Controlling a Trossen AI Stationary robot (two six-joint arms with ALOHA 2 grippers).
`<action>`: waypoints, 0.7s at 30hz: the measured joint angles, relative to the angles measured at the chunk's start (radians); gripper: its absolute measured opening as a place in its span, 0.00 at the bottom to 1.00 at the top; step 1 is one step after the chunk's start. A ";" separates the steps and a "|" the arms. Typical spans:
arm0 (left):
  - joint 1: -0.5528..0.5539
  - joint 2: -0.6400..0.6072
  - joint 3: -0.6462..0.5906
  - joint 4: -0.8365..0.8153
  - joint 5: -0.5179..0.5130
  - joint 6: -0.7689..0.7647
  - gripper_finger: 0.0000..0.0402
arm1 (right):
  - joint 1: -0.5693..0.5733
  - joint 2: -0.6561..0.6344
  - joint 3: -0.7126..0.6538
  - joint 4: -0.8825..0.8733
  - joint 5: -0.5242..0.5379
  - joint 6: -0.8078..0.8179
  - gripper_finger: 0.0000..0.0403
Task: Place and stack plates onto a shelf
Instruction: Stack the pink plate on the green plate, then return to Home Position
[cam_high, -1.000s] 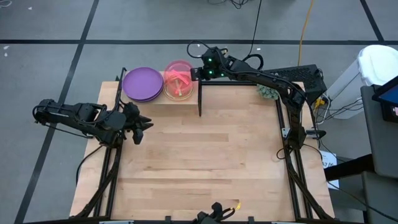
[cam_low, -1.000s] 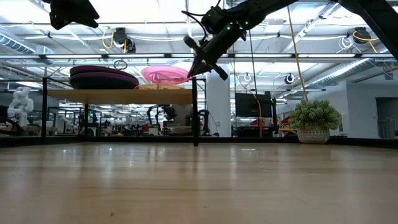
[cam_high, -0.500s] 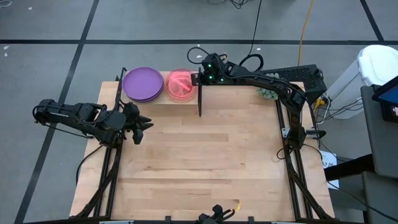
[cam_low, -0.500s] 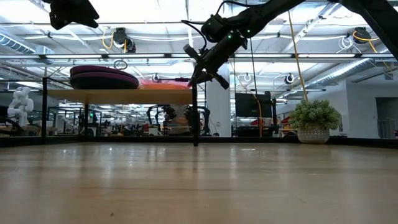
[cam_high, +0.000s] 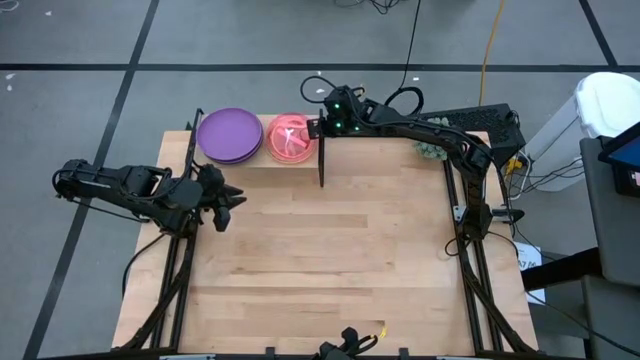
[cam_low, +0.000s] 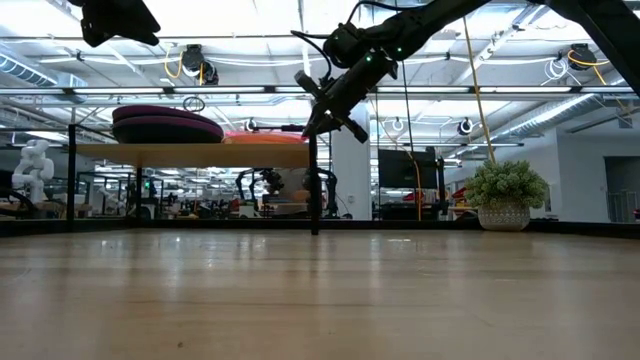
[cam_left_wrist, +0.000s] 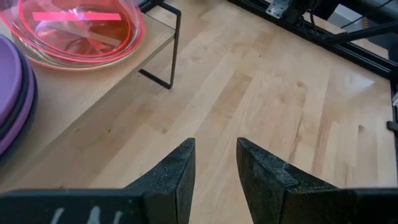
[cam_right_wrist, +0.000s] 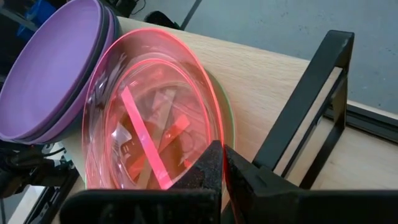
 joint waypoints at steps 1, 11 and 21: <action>0.000 0.000 0.000 0.000 -0.003 0.001 0.30 | 0.000 0.000 0.000 0.001 0.000 0.000 0.00; 0.000 0.000 0.000 0.000 -0.017 0.001 0.30 | -0.002 0.000 0.000 0.019 0.002 0.004 0.11; 0.000 0.000 0.000 0.002 -0.017 -0.009 0.30 | -0.016 -0.027 -0.001 0.039 -0.002 -0.016 0.23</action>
